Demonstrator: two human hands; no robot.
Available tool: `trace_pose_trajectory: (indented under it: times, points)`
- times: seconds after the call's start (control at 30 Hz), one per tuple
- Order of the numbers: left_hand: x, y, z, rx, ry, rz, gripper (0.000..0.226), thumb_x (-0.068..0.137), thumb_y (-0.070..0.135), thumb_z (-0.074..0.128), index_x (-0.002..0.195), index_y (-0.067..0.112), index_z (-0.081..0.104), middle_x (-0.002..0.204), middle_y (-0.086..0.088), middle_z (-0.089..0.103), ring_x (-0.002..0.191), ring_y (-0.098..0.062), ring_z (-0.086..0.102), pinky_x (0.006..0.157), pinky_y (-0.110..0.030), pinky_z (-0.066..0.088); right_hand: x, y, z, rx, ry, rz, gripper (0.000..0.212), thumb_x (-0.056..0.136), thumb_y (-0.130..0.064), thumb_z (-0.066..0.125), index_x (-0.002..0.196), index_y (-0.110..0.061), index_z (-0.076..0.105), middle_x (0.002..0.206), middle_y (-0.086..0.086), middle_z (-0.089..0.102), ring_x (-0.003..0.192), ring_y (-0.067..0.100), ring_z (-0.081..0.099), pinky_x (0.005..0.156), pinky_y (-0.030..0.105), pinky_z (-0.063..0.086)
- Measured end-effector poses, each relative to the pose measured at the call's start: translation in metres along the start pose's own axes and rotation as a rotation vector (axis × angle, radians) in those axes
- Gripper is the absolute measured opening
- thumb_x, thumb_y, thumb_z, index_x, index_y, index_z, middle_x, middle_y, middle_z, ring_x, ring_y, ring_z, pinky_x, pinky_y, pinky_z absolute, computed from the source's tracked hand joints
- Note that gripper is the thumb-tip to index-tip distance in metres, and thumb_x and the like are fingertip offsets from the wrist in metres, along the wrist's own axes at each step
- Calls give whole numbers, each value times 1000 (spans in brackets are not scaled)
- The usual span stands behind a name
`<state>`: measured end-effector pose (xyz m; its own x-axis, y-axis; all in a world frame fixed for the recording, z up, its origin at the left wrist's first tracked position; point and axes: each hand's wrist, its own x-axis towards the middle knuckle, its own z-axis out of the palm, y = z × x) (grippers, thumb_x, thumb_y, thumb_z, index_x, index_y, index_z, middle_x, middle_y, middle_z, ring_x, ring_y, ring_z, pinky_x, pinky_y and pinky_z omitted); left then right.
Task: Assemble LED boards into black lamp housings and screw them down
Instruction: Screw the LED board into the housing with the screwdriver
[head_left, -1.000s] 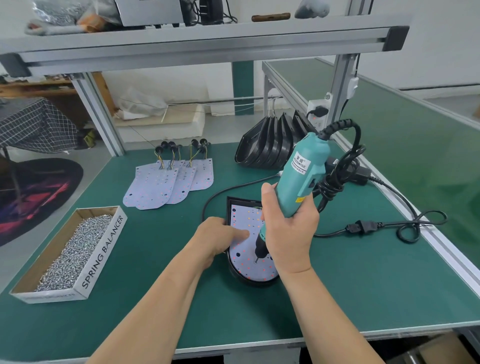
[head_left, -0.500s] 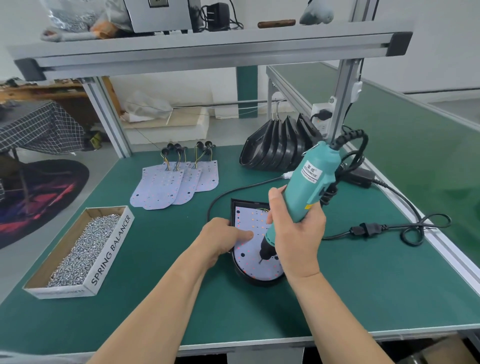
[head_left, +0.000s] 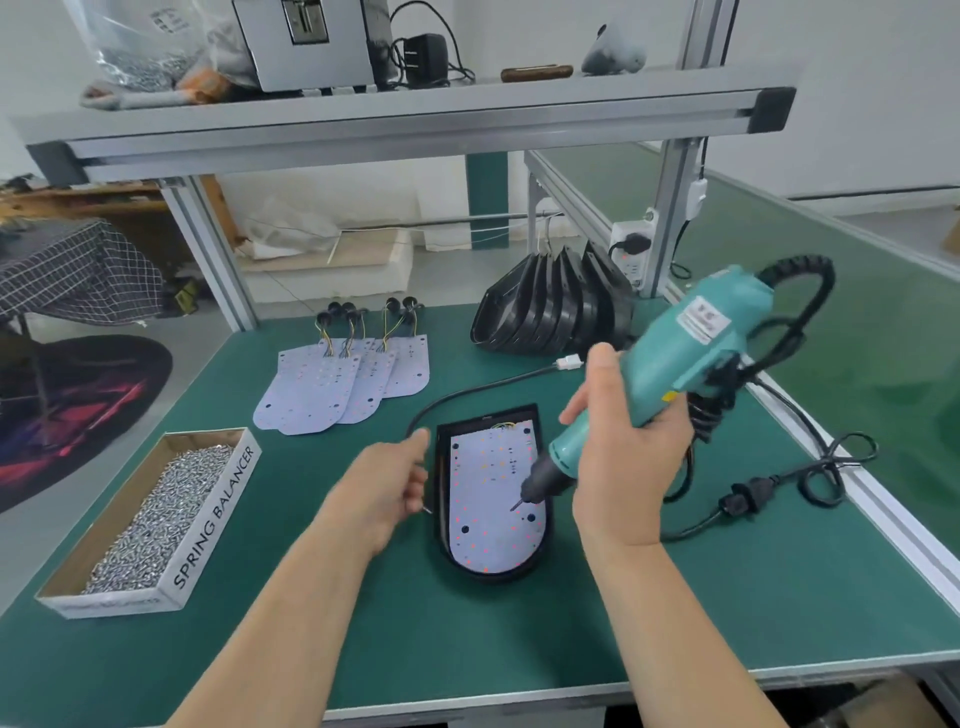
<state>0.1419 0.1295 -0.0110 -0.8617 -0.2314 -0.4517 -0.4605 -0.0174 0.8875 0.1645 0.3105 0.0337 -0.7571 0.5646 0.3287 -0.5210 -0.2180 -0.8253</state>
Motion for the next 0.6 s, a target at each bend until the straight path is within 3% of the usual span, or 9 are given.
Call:
trace_pose_trajectory:
  times: [0.07, 0.13, 0.33, 0.47, 0.53, 0.6]
  points:
    - [-10, 8, -10, -415, -72, -29, 17, 97, -10, 42, 88, -9, 56, 82, -20, 56, 70, -24, 56, 46, -22, 53, 4, 4, -6, 44, 121, 119, 24, 87, -33, 71, 83, -19, 52, 54, 0, 56, 48, 13, 51, 52, 19, 43]
    - [-20, 12, -15, -576, -166, -15, 28, 92, -24, 29, 96, -15, 56, 93, -28, 62, 83, -31, 66, 57, -23, 60, 7, 9, -12, 57, 175, 195, 25, 87, -36, 70, 84, -20, 50, 55, 0, 55, 49, 13, 51, 52, 22, 43]
    - [-35, 13, 1, -594, -303, -15, 19, 98, -18, 38, 101, -17, 57, 80, -26, 73, 71, -24, 76, 60, -20, 60, 14, 12, -18, 103, 244, 285, 22, 94, -33, 67, 86, -20, 50, 60, 1, 54, 53, 14, 52, 55, 26, 45]
    - [-42, 11, 12, -710, -371, -104, 20, 99, -11, 42, 109, -21, 56, 102, -39, 67, 91, -41, 74, 72, -35, 63, 18, 7, -21, 133, 265, 270, 24, 95, -33, 66, 103, -15, 53, 60, -2, 54, 54, 15, 53, 54, 22, 46]
    - [-46, 12, 14, -767, -409, -140, 29, 93, -18, 37, 117, -22, 52, 113, -44, 61, 102, -49, 69, 85, -47, 59, 19, 6, -23, 151, 280, 268, 30, 95, -34, 67, 112, -13, 53, 59, -4, 55, 54, 14, 54, 53, 20, 47]
    - [-48, 12, 15, -726, -417, -105, 39, 85, -26, 31, 119, -23, 49, 115, -45, 59, 103, -50, 68, 85, -46, 60, 20, 5, -24, 163, 288, 273, 30, 95, -35, 67, 112, -14, 53, 60, -5, 56, 55, 14, 55, 54, 19, 47]
